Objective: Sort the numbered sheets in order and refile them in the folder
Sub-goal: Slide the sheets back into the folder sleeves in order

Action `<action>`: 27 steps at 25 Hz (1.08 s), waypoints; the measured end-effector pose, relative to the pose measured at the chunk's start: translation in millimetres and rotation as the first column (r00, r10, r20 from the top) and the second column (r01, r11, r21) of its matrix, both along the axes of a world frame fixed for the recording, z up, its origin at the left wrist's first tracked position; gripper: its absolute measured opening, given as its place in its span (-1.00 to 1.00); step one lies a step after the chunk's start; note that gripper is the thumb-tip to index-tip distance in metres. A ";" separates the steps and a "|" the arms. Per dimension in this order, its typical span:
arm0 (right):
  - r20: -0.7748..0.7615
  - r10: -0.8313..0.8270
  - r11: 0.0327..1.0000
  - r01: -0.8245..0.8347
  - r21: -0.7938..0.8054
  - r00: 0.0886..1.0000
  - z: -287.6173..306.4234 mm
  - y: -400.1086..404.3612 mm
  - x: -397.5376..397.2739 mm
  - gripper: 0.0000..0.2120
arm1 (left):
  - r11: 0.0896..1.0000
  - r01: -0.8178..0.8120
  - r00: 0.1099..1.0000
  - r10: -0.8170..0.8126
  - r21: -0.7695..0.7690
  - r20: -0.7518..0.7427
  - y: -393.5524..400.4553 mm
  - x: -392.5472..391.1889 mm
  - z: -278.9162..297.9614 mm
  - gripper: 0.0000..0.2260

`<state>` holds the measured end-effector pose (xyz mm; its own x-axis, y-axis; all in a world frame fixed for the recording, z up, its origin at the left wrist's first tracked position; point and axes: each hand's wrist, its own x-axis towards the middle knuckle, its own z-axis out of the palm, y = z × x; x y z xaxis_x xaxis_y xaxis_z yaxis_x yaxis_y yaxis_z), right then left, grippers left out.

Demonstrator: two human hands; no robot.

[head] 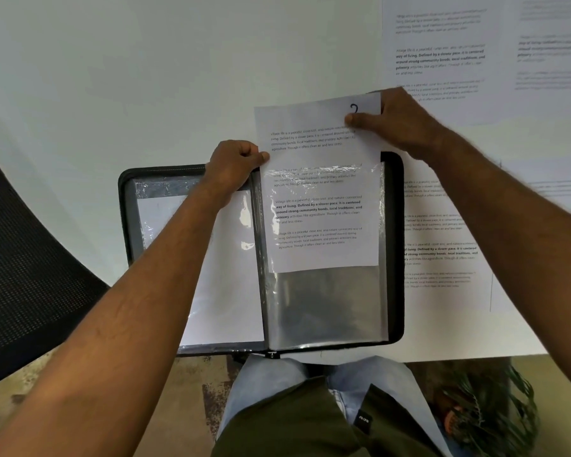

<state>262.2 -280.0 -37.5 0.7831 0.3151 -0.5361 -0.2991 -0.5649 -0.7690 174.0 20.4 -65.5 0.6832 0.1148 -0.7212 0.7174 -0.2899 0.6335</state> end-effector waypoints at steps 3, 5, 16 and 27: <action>-0.019 0.101 0.992 -0.102 -0.072 0.995 2.6 -1.4 3.1 -0.84 | 1.000 -0.020 1.000 0.021 -0.023 0.008 -1.4 0.0 1.1 -0.77; -0.056 0.133 0.987 -0.137 -0.081 0.990 4.8 -2.8 3.6 -0.76 | 0.998 -0.044 0.999 0.045 -0.040 0.020 -2.3 -0.6 2.8 -0.89; -0.204 0.485 0.825 -0.523 -0.215 0.850 13.5 8.0 10.6 -0.94 | 0.998 -0.059 0.997 0.060 -0.031 0.050 -3.7 -1.2 3.0 -0.89; -0.020 0.536 0.815 -0.524 -0.245 0.844 10.1 40.5 10.6 -0.93 | 0.994 0.100 0.994 -0.098 -0.034 0.044 2.9 0.1 4.1 -0.77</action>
